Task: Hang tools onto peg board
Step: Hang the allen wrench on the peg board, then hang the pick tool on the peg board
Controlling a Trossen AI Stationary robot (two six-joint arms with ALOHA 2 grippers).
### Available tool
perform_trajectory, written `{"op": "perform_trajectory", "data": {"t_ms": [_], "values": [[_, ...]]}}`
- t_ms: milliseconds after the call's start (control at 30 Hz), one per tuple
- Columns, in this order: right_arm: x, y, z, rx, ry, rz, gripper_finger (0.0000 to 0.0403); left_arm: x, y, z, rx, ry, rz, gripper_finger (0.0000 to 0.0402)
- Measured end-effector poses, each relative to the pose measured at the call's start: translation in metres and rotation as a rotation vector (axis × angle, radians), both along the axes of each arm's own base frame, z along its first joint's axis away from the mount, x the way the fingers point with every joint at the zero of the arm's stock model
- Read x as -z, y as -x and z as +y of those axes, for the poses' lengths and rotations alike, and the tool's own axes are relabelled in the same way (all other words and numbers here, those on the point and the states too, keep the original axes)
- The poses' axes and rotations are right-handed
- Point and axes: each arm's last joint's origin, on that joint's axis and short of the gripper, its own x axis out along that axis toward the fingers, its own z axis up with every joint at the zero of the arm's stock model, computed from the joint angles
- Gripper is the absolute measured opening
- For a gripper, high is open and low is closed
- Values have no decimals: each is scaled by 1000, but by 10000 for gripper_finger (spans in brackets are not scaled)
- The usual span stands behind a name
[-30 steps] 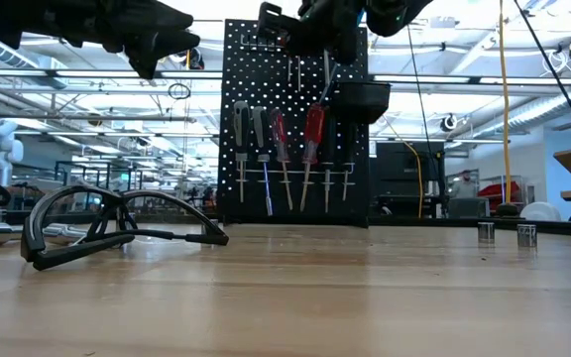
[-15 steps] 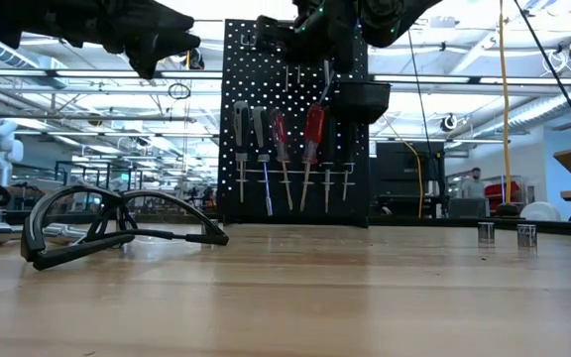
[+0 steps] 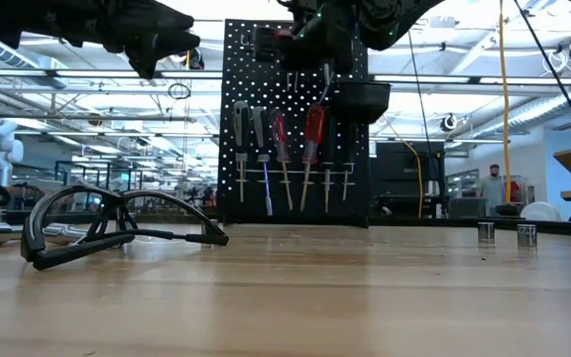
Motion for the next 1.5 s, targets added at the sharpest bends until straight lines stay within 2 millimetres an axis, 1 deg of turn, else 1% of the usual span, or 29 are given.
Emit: {"op": "perform_trajectory", "data": {"t_ms": [133,300,533,667,833,900,1000,1067,1167,1267,1333,1400,1433,1500], "values": [[0,0,0,9,13,33,91,0,0,0,0,-1,3,154],[0,2,1,70,14,57,154,2,0,0,0,-6,25,154],[0,-1,14,71,29,103,240,2,0,0,2,-22,25,154],[0,-4,25,46,33,127,270,2,0,0,2,-21,24,154],[8,-8,45,-2,4,168,283,2,0,0,2,-21,21,154],[12,-10,59,-24,-12,190,283,2,0,0,2,-21,21,154],[19,-11,88,-49,-27,259,282,2,0,0,2,-21,21,154],[24,-9,112,-72,-37,301,282,2,0,0,9,-20,21,154],[29,-2,152,-155,-62,341,283,2,0,-1,35,-17,17,154],[31,12,189,-271,-127,342,283,2,0,-2,61,-14,16,154],[30,24,209,-421,-210,374,282,1,0,-3,104,-10,13,154],[30,39,224,-568,-346,415,281,0,-2,-5,150,-4,-7,154],[31,47,230,-615,-431,430,281,0,-4,-6,174,-1,-22,154],[33,64,241,-644,-621,441,281,-1,-9,-9,209,3,-63,154]]}}
